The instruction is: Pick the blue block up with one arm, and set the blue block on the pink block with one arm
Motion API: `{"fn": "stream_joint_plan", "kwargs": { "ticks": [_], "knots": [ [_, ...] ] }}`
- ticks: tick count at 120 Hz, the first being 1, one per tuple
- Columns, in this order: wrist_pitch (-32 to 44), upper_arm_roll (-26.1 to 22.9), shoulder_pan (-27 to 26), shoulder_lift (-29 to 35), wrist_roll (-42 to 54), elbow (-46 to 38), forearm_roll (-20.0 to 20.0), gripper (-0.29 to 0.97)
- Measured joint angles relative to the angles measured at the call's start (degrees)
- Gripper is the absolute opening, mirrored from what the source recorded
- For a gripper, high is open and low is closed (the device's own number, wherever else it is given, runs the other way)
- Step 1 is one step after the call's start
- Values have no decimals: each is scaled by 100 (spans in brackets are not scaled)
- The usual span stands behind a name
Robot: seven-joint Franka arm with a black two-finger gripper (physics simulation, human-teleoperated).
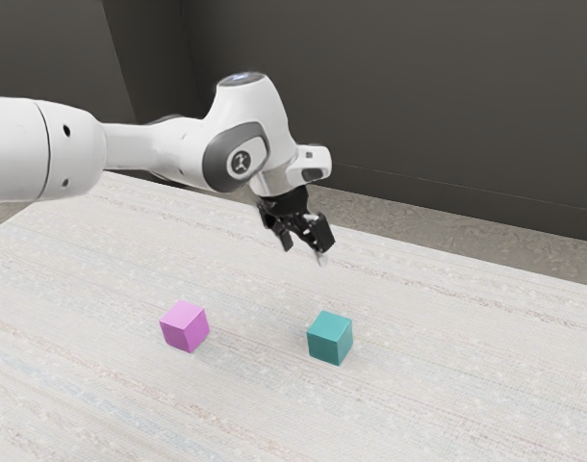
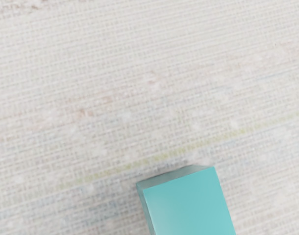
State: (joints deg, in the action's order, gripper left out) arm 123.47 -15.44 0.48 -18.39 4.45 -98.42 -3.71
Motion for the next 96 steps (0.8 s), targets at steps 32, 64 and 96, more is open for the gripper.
{"fn": "stream_joint_plan", "kwargs": {
  "ticks": [32, 64, 96],
  "knots": [
    [48, -117, -73, -202, -68, 8, -3, 68],
    [363, -269, -92, -299, -293, -336, 207, 68],
    [868, -294, -122, -695, -454, -441, 213, 68]
  ]
}}
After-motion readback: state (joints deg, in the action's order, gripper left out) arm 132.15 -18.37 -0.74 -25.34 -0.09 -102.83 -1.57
